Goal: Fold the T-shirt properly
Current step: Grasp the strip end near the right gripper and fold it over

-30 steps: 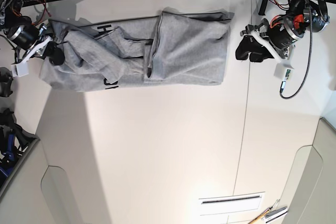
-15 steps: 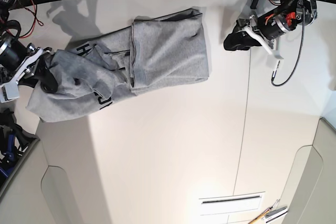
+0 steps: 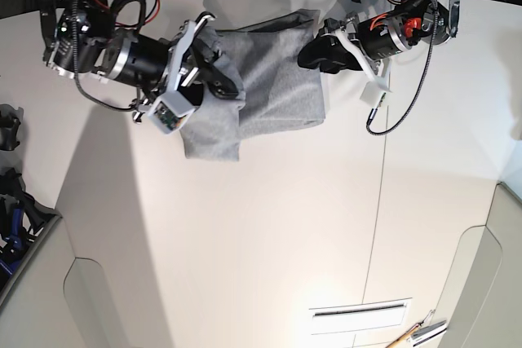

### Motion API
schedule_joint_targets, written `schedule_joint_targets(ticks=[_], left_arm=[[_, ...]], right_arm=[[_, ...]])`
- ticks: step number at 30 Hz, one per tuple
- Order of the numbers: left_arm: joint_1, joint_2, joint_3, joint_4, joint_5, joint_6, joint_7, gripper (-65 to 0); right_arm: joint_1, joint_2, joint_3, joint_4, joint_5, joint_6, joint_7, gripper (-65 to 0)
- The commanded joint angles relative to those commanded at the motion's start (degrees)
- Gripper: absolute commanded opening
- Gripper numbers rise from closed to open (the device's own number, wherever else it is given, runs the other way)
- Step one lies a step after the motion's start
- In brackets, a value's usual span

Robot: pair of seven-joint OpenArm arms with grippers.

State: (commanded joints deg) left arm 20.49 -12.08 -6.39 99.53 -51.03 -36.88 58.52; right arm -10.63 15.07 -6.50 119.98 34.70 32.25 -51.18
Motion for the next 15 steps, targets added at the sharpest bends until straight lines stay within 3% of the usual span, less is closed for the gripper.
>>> schedule_joint_targets(ticks=[2,3,4,9,11,15], left_arm=[[-0.02,-0.04,-0.13,0.2,-0.63,-0.02,0.0,-30.0],[-0.02,-0.02,-0.59,0.44,-0.63,-0.02,0.09,-30.0],[-0.02,-0.04,-1.27,0.74,-0.63,-0.04,0.31,-30.0],[0.02,-0.15,-8.94,1.46,-1.55,-1.42,3.91,-30.0],[0.02,-0.35,-12.96,1.49,-4.61,-2.89,5.6,-30.0],[0.02,-0.33,-20.7,1.77,-11.3,-3.12,8.04,-31.0]], right_arm=[[1.01,0.0,-5.01,-1.51,-3.28,-0.11,0.96,-46.2],[1.79,-0.02,-7.3,-2.45,-4.92,-0.13,1.57,-39.0],[2.62,-0.02,-9.33,-3.5,-6.05,-0.15,2.43,-35.7],[6.88,-1.36,-17.14,-9.73,-8.7,-0.52,5.11,-35.5],[8.7,-3.28,-18.34,-11.98,-9.46,-0.52,5.11,-35.5],[10.97,-5.49,-17.68,-12.39,-9.42,-0.55,5.03,-35.5]])
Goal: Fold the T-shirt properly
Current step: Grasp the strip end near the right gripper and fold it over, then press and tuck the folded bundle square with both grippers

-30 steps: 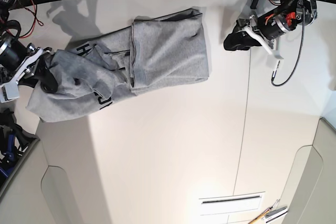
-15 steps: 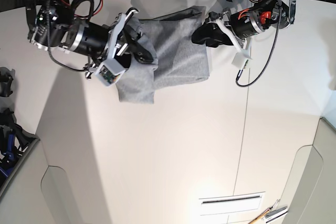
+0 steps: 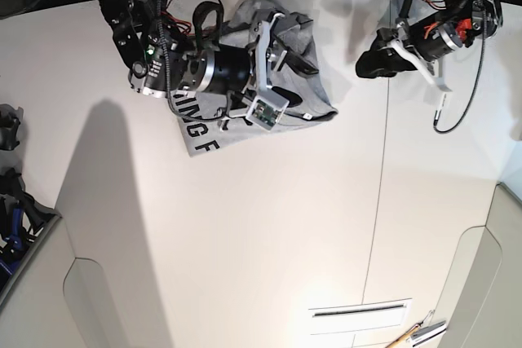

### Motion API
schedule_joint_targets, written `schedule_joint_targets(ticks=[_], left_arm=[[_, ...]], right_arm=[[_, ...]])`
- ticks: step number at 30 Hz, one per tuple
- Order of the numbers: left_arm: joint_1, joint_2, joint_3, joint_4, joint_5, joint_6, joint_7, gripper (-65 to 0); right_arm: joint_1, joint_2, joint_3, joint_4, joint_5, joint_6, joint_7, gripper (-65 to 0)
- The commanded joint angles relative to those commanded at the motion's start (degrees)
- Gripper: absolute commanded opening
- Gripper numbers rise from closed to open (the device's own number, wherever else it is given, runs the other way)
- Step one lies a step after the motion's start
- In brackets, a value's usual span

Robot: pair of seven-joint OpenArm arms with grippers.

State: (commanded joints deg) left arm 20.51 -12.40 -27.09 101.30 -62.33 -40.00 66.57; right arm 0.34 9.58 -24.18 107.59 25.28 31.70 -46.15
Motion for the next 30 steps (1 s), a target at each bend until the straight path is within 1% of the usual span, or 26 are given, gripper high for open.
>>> schedule_joint_targets(ticks=[1,4,5,6,8,11,15,18,20,24,29,30], left_arm=[[0.0,0.0,-1.57,0.28,-1.88,0.0,1.01,-33.8],[0.17,0.0,-4.13,2.05,-7.58,0.0,4.24,-51.1],[0.52,0.0,-4.17,3.23,-8.92,0.0,4.72,-55.7],[1.01,0.02,-4.02,4.63,-10.16,0.0,5.05,-59.0],[2.12,0.02,-3.26,8.0,-12.13,0.0,5.31,-62.9],[3.39,0.04,-1.07,13.49,-12.35,0.0,5.27,-63.7],[3.78,0.04,4.85,17.94,-10.6,0.0,5.2,-63.7],[3.8,0.04,11.17,18.34,-7.04,0.0,3.52,-63.7],[3.8,0.04,15.56,18.32,-3.78,0.0,1.6,-63.7],[3.8,0.04,24.02,18.32,0.98,0.0,-1.75,-63.7],[3.82,0.04,32.26,18.29,8.22,0.0,-3.89,-63.7],[3.82,0.04,33.51,18.21,9.92,0.0,-4.9,-63.7]], right_arm=[[0.33,-0.11,0.61,0.13,0.0,0.0,0.02,-35.5],[1.07,-0.11,4.24,0.2,0.07,0.0,0.2,-35.7],[1.09,-0.11,6.12,0.2,0.22,-0.02,0.35,-36.1],[1.07,-0.11,8.24,0.17,0.22,-0.04,0.52,-39.3],[1.07,-0.11,12.72,0.17,0.22,-0.24,1.03,-50.3],[1.05,-0.07,18.78,0.13,0.22,-0.24,1.2,-65.0],[1.07,-0.04,24.68,-0.07,0.22,-0.24,1.62,-65.0],[1.07,0.22,26.86,-0.24,0.2,-0.2,2.71,-65.0],[1.22,0.24,27.08,-0.76,0.15,-0.2,3.19,-65.0],[2.69,0.22,27.06,-4.2,-0.37,-0.2,4.26,-65.0],[7.8,0.2,27.06,-13.46,-0.28,-0.2,5.27,-65.0],[8.81,0.2,27.06,-15.34,0.04,-0.2,5.44,-65.0]])
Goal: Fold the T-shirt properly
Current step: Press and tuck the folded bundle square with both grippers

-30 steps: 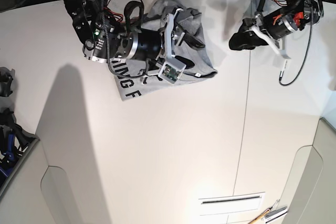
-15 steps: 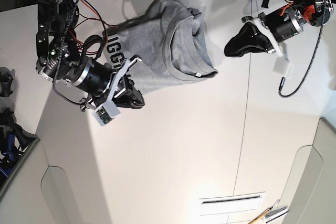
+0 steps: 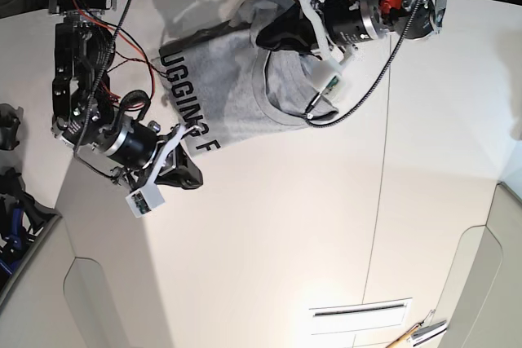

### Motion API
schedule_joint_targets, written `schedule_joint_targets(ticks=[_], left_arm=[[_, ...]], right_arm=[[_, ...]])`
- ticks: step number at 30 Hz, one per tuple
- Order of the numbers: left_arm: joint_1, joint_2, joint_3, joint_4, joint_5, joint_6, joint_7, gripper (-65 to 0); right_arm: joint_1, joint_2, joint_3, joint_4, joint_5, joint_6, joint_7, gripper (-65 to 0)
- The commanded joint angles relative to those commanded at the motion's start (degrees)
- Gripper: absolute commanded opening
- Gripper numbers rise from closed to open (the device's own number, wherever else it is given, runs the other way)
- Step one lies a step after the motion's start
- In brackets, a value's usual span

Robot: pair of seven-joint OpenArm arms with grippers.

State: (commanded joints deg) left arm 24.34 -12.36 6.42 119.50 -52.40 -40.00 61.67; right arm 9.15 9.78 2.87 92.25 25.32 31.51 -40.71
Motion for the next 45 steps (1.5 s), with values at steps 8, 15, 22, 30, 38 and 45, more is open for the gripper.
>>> schedule_joint_targets(ticks=[8,15,22,30,38,45], left_arm=[[0.33,0.0,5.68,-3.89,11.98,0.0,-5.55,-63.7],[0.28,-0.04,5.6,-9.42,16.33,1.26,-6.23,-63.7],[0.09,-0.04,5.51,-10.49,26.29,5.74,-8.9,-63.7],[-4.24,-0.04,5.51,-10.49,34.05,12.38,-10.4,-63.7],[-7.58,-0.07,5.51,-10.54,44.85,15.97,-12.57,-63.7],[-12.79,-0.07,5.44,-15.67,48.52,20.14,-14.12,-63.7]], right_arm=[[6.69,-0.44,-1.7,-14.51,0.68,1.53,1.75,-65.0],[7.32,-0.44,-11.43,-22.01,-2.03,1.95,2.75,-65.0],[6.34,-0.28,-12.92,-21.97,-2.14,1.92,1.88,-65.0],[6.34,1.49,-12.85,-21.97,0.85,1.92,-0.9,-65.0],[6.08,4.94,-12.81,-21.94,6.12,1.95,-4.79,-65.0],[0.92,5.75,-8.33,-19.28,9.86,2.36,-6.1,-65.0]])
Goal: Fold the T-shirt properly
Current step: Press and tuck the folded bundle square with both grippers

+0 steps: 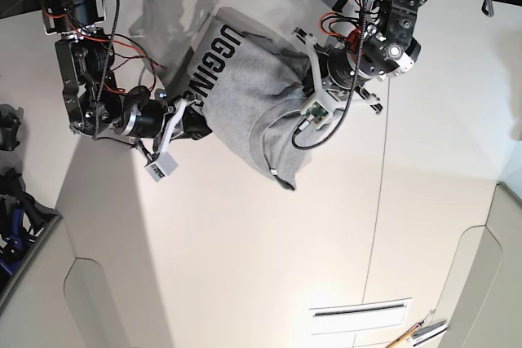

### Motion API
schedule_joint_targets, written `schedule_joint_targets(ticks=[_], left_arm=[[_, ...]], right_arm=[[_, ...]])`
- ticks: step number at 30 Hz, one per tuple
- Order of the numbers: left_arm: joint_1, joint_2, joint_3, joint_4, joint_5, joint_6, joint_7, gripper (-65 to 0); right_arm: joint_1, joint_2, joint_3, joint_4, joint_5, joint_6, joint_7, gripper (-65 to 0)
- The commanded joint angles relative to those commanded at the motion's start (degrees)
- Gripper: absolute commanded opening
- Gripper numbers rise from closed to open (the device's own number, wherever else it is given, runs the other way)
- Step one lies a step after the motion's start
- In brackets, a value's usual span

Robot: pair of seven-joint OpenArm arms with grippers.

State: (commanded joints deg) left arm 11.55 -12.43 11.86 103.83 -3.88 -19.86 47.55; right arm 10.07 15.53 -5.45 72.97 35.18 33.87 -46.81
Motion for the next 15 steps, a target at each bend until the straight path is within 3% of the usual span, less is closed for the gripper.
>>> schedule_joint_targets(ticks=[2,8,15], left_arm=[[-2.47,0.0,0.0,-2.84,0.42,1.57,-0.17,-63.7],[-8.15,0.02,0.0,-8.31,0.52,1.7,-2.58,-63.7],[-13.35,0.02,0.02,-10.21,0.5,2.95,-2.8,-63.7]], right_arm=[[-2.01,0.0,1.46,1.73,0.0,0.0,0.04,-65.0],[-9.84,-0.2,2.86,9.75,3.37,0.0,-0.17,-65.0],[-14.49,-3.41,2.86,14.19,3.78,0.0,-0.2,-65.0]])
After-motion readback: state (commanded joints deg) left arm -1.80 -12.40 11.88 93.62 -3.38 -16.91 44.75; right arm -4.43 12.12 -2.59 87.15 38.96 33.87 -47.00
